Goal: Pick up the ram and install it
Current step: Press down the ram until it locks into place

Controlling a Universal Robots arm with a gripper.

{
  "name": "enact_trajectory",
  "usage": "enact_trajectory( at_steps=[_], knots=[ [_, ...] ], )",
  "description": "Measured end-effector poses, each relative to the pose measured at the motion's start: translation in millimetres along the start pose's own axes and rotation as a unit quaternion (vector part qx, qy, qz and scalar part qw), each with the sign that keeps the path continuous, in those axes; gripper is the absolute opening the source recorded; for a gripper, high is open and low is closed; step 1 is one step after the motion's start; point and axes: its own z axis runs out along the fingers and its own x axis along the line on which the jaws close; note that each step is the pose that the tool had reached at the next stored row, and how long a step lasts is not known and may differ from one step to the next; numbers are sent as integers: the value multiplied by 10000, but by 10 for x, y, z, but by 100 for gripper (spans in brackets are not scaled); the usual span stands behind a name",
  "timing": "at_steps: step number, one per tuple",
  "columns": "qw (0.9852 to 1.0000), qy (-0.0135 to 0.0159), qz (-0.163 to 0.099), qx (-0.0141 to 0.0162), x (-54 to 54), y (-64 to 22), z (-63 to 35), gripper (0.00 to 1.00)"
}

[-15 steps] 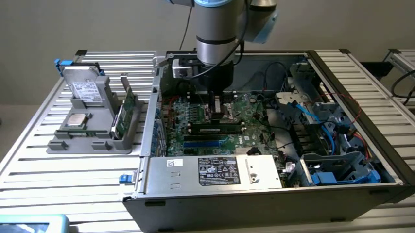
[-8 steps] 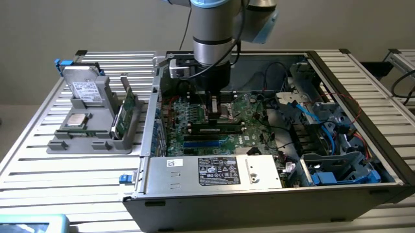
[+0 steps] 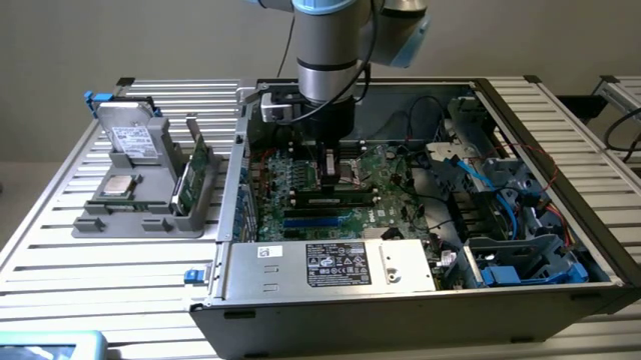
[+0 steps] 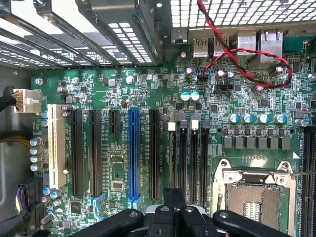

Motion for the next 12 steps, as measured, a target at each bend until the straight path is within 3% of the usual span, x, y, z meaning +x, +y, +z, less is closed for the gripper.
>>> enact_trajectory(
  at_steps=[12],
  knots=[
    [10000, 2, -1, -1, -6, 8, 59, 11]
  ],
)
